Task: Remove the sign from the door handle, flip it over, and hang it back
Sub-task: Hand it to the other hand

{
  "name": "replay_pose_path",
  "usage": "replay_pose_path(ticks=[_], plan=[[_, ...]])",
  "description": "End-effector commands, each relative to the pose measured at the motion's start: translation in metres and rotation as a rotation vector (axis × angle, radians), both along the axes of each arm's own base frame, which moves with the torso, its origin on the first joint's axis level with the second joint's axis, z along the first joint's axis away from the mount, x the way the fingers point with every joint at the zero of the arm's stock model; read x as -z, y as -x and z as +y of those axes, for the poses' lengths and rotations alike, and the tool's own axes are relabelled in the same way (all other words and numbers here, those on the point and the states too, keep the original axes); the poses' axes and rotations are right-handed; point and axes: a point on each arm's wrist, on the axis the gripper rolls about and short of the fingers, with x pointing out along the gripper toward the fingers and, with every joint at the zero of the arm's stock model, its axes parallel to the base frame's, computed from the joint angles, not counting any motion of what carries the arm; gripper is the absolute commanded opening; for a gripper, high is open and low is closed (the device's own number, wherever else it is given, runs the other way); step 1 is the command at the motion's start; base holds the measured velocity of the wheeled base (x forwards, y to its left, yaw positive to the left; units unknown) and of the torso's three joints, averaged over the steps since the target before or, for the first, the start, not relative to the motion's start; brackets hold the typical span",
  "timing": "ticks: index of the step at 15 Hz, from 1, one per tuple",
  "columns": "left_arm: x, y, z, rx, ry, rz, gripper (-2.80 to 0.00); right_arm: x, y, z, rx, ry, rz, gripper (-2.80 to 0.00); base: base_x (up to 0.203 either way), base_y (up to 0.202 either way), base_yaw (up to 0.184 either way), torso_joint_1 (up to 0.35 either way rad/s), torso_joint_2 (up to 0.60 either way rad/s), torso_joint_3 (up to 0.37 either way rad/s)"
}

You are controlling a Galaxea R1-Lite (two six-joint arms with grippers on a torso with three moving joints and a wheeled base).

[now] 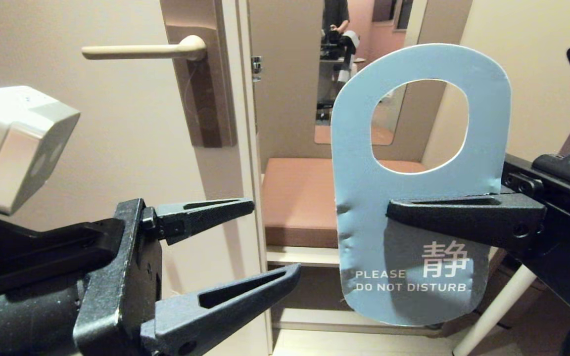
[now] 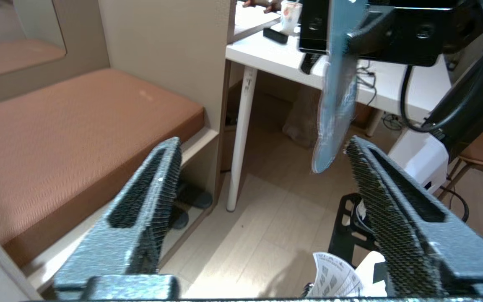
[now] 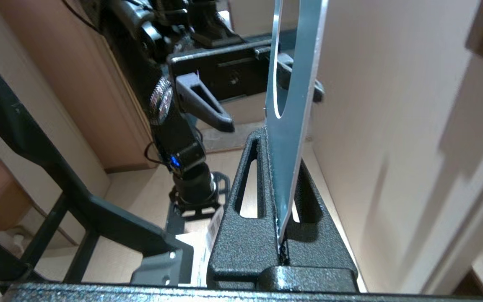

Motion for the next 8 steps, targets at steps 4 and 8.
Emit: replay_pose_path(ticks=[4, 8], plan=[[0.000, 0.006, -0.004, 0.041, 0.008, -0.011, 0.00, 0.004, -0.008, 0.014, -0.030, -0.006, -0.004, -2.80, 0.000, 0.000, 0.000, 0.000, 0.00, 0.000], [0.002, 0.010, -0.009, 0.076, 0.005, 0.000, 0.00, 0.008, -0.011, 0.026, -0.061, -0.019, -0.012, -2.80, 0.000, 0.000, 0.000, 0.000, 0.00, 0.000]])
